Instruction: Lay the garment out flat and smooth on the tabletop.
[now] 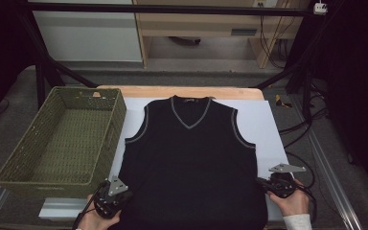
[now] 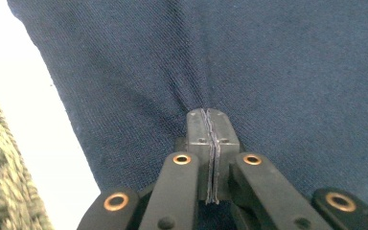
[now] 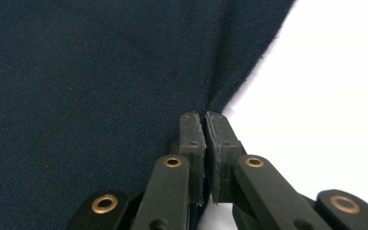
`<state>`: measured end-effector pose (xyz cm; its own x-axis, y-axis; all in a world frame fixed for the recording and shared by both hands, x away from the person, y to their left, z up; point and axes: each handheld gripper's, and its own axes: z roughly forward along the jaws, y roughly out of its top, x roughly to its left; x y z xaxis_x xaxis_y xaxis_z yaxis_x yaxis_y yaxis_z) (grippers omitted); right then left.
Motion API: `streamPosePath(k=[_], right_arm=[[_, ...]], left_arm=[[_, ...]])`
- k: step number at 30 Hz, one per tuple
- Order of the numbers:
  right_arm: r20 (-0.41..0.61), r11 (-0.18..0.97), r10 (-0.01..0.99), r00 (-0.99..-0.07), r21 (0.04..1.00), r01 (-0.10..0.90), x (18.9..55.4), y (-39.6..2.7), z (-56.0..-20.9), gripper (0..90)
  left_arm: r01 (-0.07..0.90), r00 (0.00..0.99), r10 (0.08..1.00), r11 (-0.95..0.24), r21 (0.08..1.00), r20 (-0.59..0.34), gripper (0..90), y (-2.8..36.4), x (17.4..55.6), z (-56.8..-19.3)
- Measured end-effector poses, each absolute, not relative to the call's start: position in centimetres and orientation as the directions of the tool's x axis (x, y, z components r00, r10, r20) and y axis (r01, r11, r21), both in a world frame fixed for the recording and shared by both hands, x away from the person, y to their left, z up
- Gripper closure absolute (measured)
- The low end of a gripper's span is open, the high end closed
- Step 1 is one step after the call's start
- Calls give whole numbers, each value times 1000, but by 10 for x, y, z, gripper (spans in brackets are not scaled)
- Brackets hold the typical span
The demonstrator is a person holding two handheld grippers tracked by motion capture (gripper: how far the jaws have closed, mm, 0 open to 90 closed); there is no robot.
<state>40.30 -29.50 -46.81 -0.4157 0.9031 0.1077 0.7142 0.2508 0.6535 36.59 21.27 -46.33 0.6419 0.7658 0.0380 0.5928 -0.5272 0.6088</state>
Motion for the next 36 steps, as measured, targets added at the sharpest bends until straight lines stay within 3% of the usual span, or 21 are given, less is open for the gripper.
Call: streamPosePath(k=[9, 11, 13, 16, 21, 28, 36], right_arm=[[88, 285, 891, -446, 657, 698, 378, -304, -467, 862], [90, 288, 881, -465, 677, 677, 379, -304, -470, 804], [97, 272, 874, -477, 716, 643, 383, -304, -474, 635], [96, 276, 849, -519, 758, 591, 390, -304, -475, 482], [107, 247, 835, -540, 803, 542, 403, -304, -473, 353], [149, 173, 830, -538, 848, 501, 421, -302, -467, 203], [136, 189, 805, -578, 864, 466, 443, -288, -457, 120]], left_arm=[[580, 663, 748, -544, 606, 37, 888, 216, 344, -459], [571, 663, 748, -538, 620, 38, 872, 215, 346, -459], [574, 656, 754, -517, 635, 21, 788, 214, 350, -459], [568, 648, 761, -468, 677, -19, 649, 215, 358, -458], [534, 646, 762, -413, 737, -41, 435, 216, 376, -454], [474, 680, 730, -375, 797, -61, 273, 206, 401, -444], [437, 730, 678, -359, 825, -92, 108, 186, 428, -438]])
